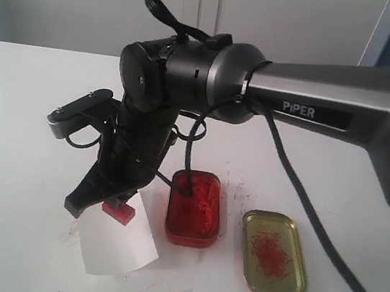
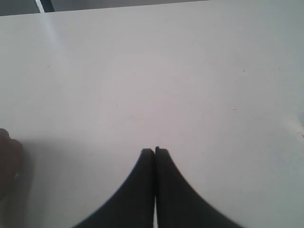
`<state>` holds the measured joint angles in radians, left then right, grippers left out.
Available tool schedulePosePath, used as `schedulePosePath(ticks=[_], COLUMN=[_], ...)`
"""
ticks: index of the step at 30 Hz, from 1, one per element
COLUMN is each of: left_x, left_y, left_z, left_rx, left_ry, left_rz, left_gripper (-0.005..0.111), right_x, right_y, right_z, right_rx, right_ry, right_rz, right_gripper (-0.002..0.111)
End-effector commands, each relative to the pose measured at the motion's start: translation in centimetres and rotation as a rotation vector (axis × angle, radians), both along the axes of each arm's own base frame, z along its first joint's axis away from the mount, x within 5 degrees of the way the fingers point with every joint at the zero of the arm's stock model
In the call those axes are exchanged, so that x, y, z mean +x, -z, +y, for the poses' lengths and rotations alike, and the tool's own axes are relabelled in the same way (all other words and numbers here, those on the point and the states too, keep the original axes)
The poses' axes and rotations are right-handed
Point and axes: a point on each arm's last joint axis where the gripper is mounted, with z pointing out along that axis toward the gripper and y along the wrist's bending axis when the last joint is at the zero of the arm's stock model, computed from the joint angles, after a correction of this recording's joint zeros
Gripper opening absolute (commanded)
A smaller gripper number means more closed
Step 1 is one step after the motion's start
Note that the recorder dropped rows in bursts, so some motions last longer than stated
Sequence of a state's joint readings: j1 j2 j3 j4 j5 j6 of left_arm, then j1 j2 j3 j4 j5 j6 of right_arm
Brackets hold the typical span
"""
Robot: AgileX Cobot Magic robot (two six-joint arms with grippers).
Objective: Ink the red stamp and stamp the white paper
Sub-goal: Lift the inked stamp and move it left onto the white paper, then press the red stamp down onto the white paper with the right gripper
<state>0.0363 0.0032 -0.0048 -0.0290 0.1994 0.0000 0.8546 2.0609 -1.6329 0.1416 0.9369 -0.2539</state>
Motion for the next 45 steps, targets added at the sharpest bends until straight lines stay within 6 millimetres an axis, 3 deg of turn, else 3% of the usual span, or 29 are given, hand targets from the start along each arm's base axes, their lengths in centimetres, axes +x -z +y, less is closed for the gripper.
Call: schedulePosePath(ticks=[1, 14, 38, 45], left_x=[0.0, 0.0, 0.0, 0.0], left_y=[0.2, 0.2, 0.2, 0.2], left_z=[0.0, 0.0, 0.0, 0.0], left_rx=[-0.001, -0.001, -0.001, -0.001], left_ry=[-0.001, -0.001, -0.001, -0.001], left_rz=[0.004, 0.004, 0.004, 0.004], left_gripper=[0.000, 0.000, 0.000, 0.000], right_x=[0.1, 0.4, 0.4, 0.3], right_y=[0.8, 2.2, 9.3, 9.4], right_z=[0.2, 0.4, 0.5, 0.6], right_rx=[-0.027, -0.046, -0.173, -0.164], right_ry=[-0.037, -0.061, -0.060, -0.052], right_rz=[0.008, 0.004, 0.137, 0.153], right_gripper=[0.000, 0.000, 0.000, 0.000])
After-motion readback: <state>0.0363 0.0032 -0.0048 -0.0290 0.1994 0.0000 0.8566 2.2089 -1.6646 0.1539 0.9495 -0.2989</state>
